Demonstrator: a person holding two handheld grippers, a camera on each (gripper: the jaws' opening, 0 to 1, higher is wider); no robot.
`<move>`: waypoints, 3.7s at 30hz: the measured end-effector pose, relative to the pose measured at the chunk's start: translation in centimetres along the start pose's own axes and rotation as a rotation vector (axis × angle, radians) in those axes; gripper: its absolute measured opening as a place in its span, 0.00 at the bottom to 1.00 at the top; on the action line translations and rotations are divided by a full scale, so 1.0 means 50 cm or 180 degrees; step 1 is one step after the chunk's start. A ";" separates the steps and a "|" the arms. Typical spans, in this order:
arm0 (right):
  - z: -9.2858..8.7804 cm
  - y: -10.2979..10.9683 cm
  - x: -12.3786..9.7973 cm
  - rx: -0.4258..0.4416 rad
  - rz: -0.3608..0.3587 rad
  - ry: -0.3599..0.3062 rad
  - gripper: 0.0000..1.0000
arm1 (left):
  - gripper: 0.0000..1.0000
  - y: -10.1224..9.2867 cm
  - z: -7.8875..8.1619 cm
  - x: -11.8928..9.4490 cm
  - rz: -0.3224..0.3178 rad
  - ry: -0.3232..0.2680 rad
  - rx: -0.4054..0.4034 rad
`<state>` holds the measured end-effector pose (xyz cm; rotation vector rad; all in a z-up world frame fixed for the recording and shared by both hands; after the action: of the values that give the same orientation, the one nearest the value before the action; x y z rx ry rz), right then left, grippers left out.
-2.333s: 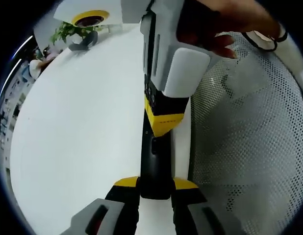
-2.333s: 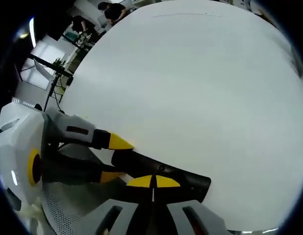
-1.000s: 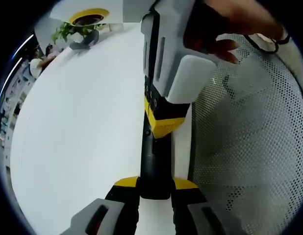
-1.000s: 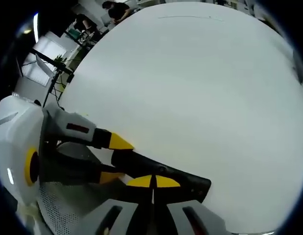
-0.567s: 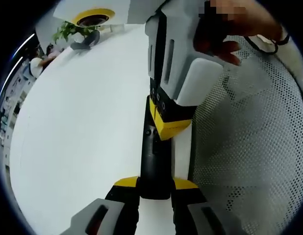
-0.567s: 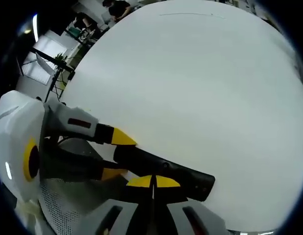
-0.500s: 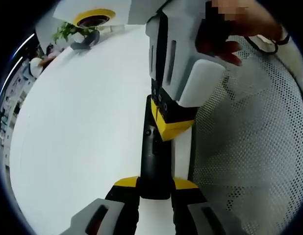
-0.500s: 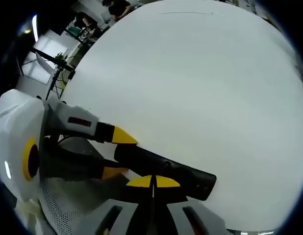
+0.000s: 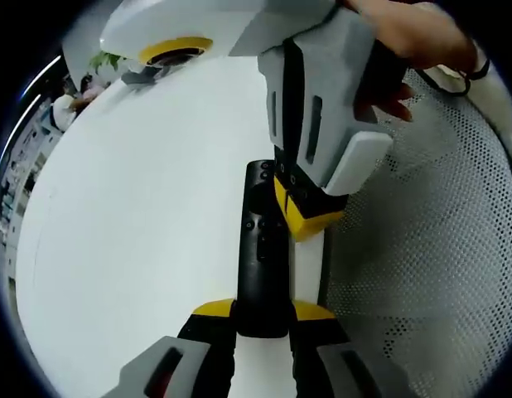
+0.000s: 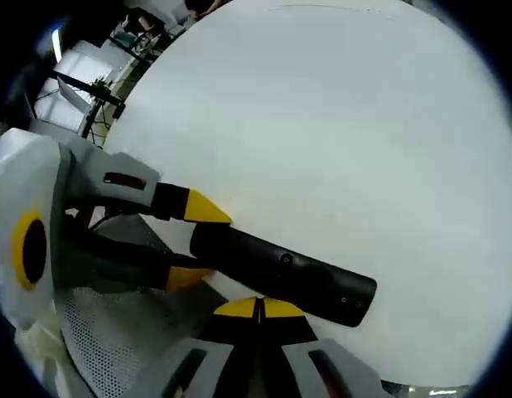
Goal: Press the specified remote control buttons in sequence, fully releasing each button before pressing the next.
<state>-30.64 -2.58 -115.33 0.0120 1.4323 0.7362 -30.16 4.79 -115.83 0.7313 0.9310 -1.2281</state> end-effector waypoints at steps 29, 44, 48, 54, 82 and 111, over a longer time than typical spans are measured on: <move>0.008 -0.009 -0.001 0.0020 -0.0153 0.0018 0.00 | 0.23 0.000 0.001 0.000 -0.0025 0.0051 0.0067; 0.009 -0.013 -0.002 0.0166 -0.0016 -0.0010 0.00 | 0.23 0.000 0.000 0.000 -0.0040 -0.0008 0.0090; 0.009 -0.015 -0.003 0.0224 0.0035 -0.0009 0.00 | 0.23 0.000 -0.001 0.001 -0.0037 -0.0026 0.0099; 0.009 -0.014 -0.007 0.0216 0.0010 -0.0061 0.00 | 0.23 -0.001 -0.001 0.000 -0.0035 -0.0044 0.0129; 0.038 -0.002 0.002 0.0230 0.0221 -0.0369 0.00 | 0.23 -0.002 -0.001 -0.001 -0.0006 -0.0064 0.0091; 0.048 0.016 0.016 0.0109 0.0294 -0.0446 0.00 | 0.23 0.000 -0.001 0.000 -0.0003 -0.0086 0.0034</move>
<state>-28.89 -0.57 -115.26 0.1544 1.3170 0.7715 -30.17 4.82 -115.85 0.7210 0.9032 -1.2418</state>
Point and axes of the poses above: the point that each gripper's makers call its tool centre point, and the gripper's own axes: x roughly forward along the fingers, y roughly to its left, z roughly out of its top, the point moved 4 cm from there along -x, roughly backward along the fingers, and after that the axes turned 4 degrees about -y, right-handed, at the moved point
